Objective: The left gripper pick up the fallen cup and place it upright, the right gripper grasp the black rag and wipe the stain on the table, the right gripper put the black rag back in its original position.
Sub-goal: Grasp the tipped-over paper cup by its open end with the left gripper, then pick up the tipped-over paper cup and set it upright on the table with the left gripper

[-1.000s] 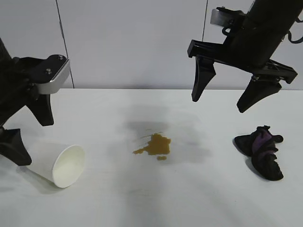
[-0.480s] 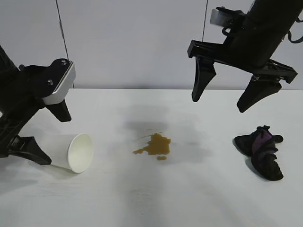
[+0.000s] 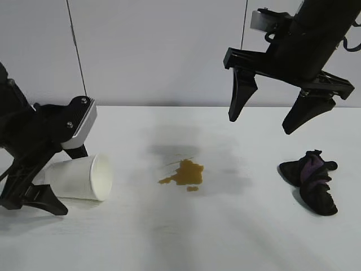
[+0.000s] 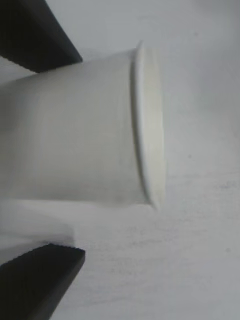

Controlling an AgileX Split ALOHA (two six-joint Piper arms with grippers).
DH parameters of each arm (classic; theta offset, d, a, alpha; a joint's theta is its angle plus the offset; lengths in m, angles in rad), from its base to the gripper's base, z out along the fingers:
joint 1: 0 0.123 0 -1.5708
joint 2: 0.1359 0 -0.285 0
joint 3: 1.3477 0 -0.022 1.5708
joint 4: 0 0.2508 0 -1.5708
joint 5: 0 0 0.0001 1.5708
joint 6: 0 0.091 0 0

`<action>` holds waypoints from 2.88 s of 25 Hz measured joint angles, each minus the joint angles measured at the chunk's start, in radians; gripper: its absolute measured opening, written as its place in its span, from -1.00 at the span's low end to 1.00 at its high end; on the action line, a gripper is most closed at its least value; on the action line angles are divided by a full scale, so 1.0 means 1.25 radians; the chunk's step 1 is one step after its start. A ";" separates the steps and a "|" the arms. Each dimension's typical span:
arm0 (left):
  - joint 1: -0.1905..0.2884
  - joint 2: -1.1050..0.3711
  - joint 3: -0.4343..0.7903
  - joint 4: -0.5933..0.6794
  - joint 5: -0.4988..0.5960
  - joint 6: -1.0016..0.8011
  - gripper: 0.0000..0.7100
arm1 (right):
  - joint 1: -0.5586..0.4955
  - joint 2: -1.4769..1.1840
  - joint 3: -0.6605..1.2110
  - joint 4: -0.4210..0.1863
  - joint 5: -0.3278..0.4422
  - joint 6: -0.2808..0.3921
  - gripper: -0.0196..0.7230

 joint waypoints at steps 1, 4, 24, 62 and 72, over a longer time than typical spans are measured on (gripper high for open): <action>0.000 0.000 0.000 -0.014 0.000 0.000 0.61 | 0.000 0.000 0.000 0.000 0.000 0.000 0.61; 0.000 0.000 0.000 -0.062 0.000 0.000 0.54 | 0.000 0.000 0.000 0.000 0.000 0.000 0.61; 0.216 -0.014 -0.052 -0.574 0.475 0.178 -0.07 | 0.000 0.000 0.000 0.010 -0.004 0.000 0.61; 0.224 0.233 0.028 -0.780 0.614 0.553 0.19 | 0.000 0.000 0.000 0.021 -0.057 -0.003 0.61; 0.224 0.167 0.028 -0.780 0.610 0.407 0.94 | 0.000 0.000 0.000 0.021 -0.057 -0.007 0.61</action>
